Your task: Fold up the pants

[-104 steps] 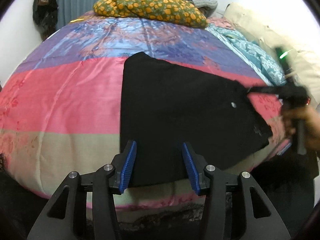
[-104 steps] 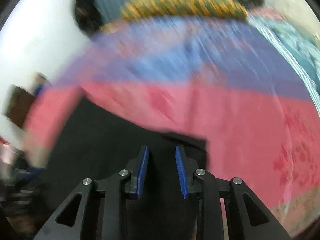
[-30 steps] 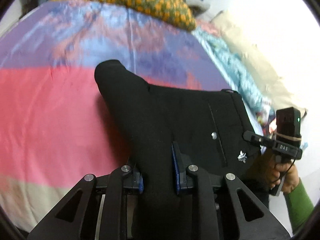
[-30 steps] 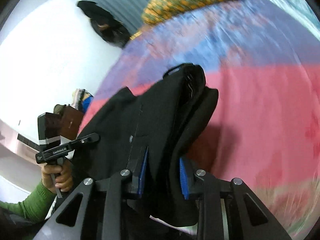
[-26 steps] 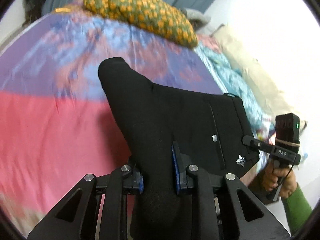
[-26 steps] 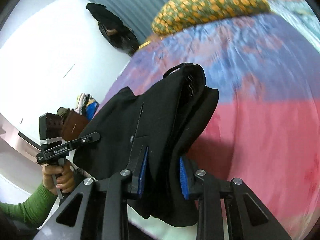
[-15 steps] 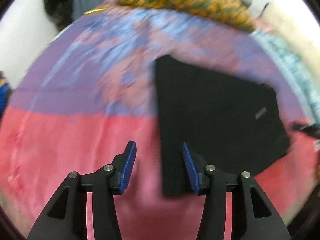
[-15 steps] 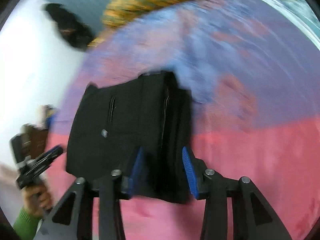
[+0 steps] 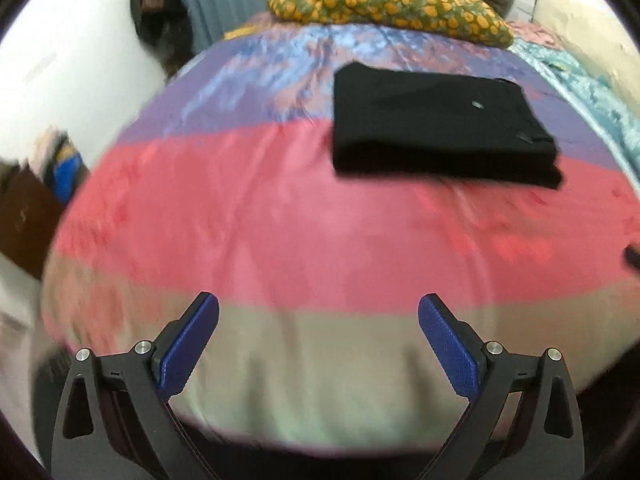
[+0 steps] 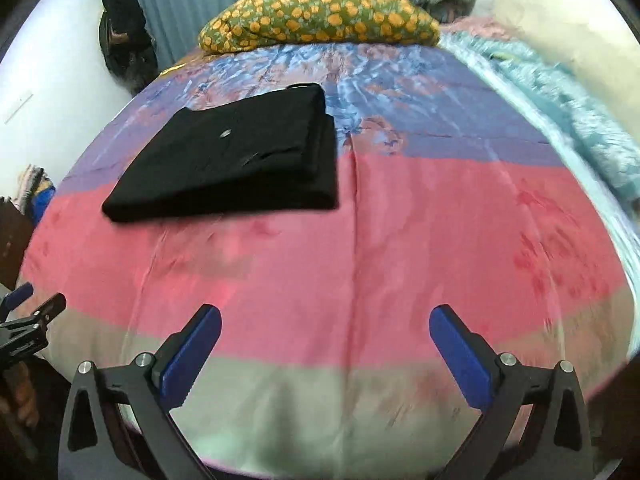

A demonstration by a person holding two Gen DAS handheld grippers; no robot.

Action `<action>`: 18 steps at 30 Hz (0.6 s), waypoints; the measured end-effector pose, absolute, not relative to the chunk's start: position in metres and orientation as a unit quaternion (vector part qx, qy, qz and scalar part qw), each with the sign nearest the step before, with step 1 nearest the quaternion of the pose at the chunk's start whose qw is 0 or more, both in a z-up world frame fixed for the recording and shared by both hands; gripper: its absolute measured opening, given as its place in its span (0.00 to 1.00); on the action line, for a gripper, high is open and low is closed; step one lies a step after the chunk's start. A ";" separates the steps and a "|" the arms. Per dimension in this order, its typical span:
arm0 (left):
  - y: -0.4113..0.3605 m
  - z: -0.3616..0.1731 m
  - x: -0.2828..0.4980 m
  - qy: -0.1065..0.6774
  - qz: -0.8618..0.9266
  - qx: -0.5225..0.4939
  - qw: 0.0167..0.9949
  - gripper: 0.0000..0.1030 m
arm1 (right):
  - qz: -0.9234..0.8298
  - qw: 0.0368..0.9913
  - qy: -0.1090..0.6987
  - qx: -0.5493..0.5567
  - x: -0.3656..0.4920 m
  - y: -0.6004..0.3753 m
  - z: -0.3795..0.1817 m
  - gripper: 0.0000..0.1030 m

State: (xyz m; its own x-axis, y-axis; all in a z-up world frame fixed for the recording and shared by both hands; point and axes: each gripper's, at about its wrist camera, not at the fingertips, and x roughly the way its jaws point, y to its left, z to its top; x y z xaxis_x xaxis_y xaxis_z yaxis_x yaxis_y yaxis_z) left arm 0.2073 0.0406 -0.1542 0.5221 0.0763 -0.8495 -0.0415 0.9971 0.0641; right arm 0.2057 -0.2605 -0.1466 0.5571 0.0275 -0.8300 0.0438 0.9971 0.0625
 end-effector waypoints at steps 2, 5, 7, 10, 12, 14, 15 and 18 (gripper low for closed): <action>0.033 -0.146 0.186 0.487 0.033 0.008 0.873 0.97 | -0.013 0.884 0.466 0.035 0.183 -0.244 -0.147 1.00; 0.024 -0.134 0.160 0.470 0.037 0.012 0.882 0.97 | -0.015 0.895 0.444 0.020 0.145 -0.217 -0.141 1.00; 0.017 -0.128 0.146 0.461 0.029 0.020 0.887 0.97 | -0.014 0.902 0.430 0.009 0.122 -0.204 -0.132 1.00; 0.015 -0.121 0.126 0.450 0.033 0.021 0.892 0.97 | -0.020 0.906 0.423 0.001 0.103 -0.196 -0.123 1.00; 0.014 -0.117 0.120 0.443 0.037 0.025 0.896 0.97 | -0.023 0.907 0.422 0.004 0.089 -0.193 -0.117 1.00; 0.014 -0.111 0.111 0.434 0.037 0.033 0.899 0.97 | -0.023 0.907 0.421 0.003 0.081 -0.191 -0.114 1.00; 0.014 -0.108 0.106 0.431 0.036 0.035 0.901 0.97 | -0.023 0.909 0.417 0.002 0.075 -0.189 -0.111 1.00; 0.020 -0.102 0.096 0.437 0.030 0.025 0.898 0.97 | -0.021 0.914 0.406 0.001 0.056 -0.183 -0.102 1.00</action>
State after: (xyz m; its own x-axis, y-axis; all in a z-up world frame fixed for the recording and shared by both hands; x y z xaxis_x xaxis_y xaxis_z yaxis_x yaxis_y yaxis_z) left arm 0.0960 0.0196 -0.1018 0.6158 0.0755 -0.7843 -0.0320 0.9970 0.0709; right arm 0.0562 -0.1831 -0.1018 0.6701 -0.0368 -0.7413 0.0386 0.9991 -0.0147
